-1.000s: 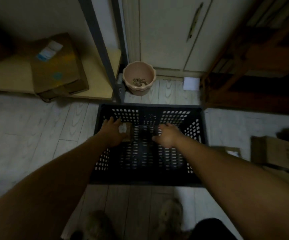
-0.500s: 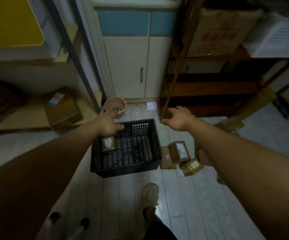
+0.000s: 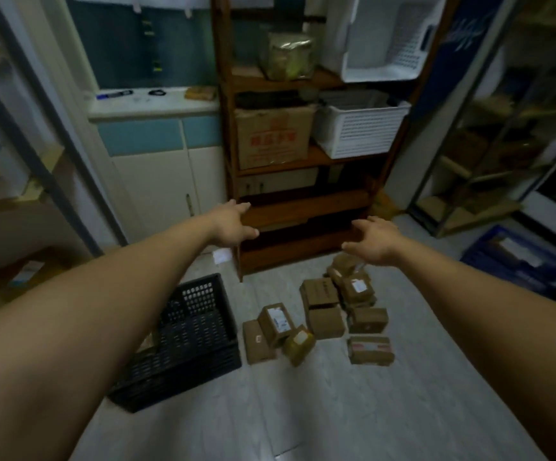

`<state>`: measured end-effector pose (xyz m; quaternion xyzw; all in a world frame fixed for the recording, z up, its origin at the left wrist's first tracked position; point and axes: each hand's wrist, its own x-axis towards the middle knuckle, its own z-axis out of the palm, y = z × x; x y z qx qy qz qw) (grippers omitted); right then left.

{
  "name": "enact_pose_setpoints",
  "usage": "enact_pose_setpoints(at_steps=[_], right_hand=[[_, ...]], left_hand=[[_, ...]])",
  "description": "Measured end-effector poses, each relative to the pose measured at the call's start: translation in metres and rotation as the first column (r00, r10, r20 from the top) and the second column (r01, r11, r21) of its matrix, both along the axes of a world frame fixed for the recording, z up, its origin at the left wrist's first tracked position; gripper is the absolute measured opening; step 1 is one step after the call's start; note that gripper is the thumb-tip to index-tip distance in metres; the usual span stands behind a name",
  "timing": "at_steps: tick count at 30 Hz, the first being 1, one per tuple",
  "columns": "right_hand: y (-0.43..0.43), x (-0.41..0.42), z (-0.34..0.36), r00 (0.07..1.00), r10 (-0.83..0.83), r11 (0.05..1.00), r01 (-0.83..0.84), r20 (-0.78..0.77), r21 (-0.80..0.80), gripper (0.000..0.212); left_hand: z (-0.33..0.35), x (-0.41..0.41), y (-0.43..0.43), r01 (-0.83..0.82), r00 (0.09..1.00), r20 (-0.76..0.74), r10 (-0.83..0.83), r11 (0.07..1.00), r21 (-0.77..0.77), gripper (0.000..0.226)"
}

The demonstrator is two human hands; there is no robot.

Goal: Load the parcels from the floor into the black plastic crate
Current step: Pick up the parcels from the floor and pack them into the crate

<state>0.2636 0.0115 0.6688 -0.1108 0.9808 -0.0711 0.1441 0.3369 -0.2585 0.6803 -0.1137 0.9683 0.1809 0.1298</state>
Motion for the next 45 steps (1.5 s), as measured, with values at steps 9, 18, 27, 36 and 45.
enact_pose_setpoints(at_steps=[9,18,27,36,45], right_hand=[[0.240,-0.047,0.017,0.979,-0.205,0.975,0.204,0.005,0.083,0.076],[0.268,-0.166,-0.029,0.981,-0.181,0.983,0.179,0.074,0.033,0.074],[0.298,-0.314,-0.094,0.958,-0.162,0.987,0.155,0.238,0.049,0.077],[0.325,-0.418,-0.214,0.918,0.019,1.000,-0.023,0.397,0.007,0.076],[0.360,-0.499,-0.444,0.847,0.107,0.986,-0.024,0.520,-0.164,0.073]], left_hand=[[-0.008,-0.087,0.208,0.135,0.988,0.071,-0.139,0.990,0.048,0.076],[-0.064,-0.210,0.254,0.108,0.984,0.126,-0.122,0.987,0.116,0.075],[-0.137,-0.344,0.282,0.036,0.951,0.300,-0.077,0.990,0.140,0.074],[-0.224,-0.384,0.324,-0.178,0.910,0.402,0.101,0.971,0.158,0.066],[-0.437,-0.431,0.386,-0.397,0.839,0.490,0.238,0.883,0.251,0.062]])
